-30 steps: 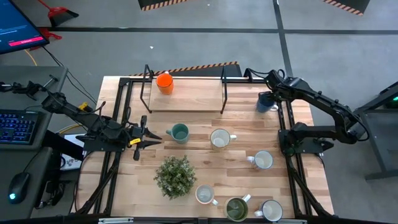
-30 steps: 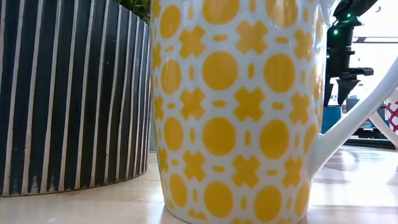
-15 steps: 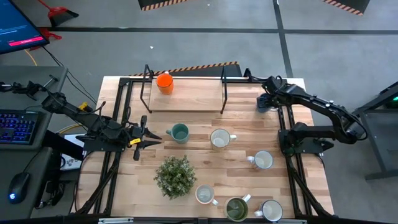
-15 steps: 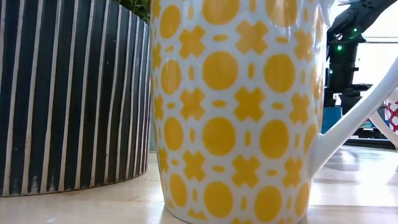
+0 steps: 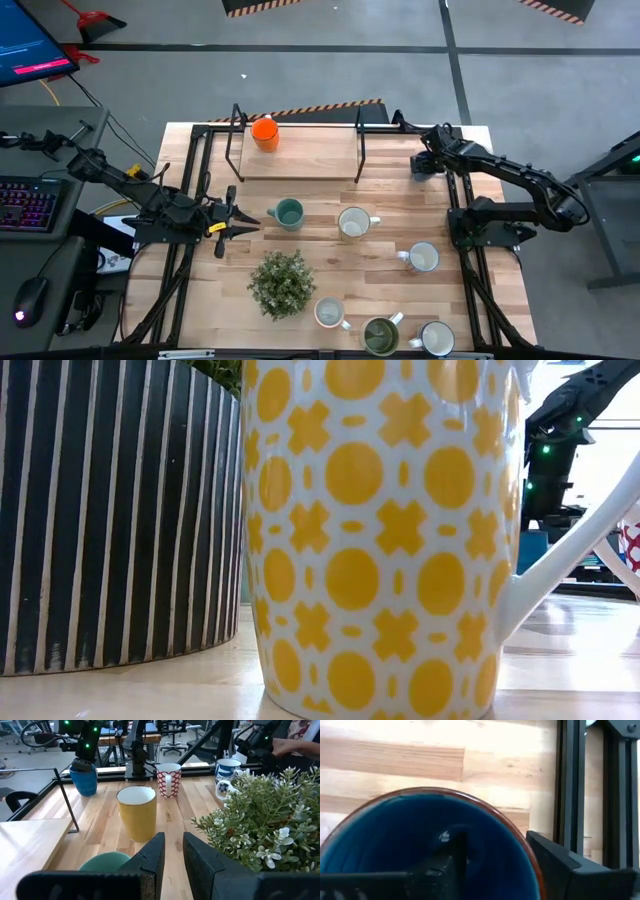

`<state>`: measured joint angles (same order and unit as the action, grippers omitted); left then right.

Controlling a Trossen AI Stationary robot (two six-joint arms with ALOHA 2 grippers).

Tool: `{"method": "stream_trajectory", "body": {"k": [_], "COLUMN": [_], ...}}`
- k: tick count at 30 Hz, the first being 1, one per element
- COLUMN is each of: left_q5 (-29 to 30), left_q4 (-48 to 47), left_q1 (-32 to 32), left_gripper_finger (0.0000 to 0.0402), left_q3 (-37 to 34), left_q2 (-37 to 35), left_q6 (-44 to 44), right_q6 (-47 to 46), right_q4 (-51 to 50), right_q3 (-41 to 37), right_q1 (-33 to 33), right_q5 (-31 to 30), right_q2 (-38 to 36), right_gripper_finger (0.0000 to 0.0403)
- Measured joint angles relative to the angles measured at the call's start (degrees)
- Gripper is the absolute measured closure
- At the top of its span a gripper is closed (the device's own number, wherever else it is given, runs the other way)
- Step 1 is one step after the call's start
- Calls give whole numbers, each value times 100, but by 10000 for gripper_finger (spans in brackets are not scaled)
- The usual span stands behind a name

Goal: Place coffee mugs
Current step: Put the blue mug on the shelf

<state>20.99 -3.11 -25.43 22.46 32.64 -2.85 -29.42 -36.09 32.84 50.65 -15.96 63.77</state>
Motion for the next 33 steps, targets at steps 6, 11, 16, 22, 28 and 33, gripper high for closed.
{"method": "stream_trajectory", "body": {"k": [6,11,16,22,28,33], "left_q5": [-2,-2,-2,-2,-2,-2], "left_q4": [-1,-4,-4,-4,-15,-29], "left_q1": [1,0,2,0,1,2], "left_gripper_finger": [342,342,342,342,342,342], "left_q3": [0,0,0,0,0,0], "left_q2": [0,-2,0,-2,0,-1], "left_q6": [9,11,11,9,9,9], "right_q6": [148,409,641,697,638,682], "right_q4": [153,518,912,688,527,542], "right_q3": [0,13,7,7,171,817], "right_q1": [0,0,-131,-375,-574,-1039], "right_q5": [8,315,965,976,1048,1050], "right_q2": [0,-4,-20,-339,-1007,-1360], "right_gripper_finger": [350,390,400,402,402,403]}}
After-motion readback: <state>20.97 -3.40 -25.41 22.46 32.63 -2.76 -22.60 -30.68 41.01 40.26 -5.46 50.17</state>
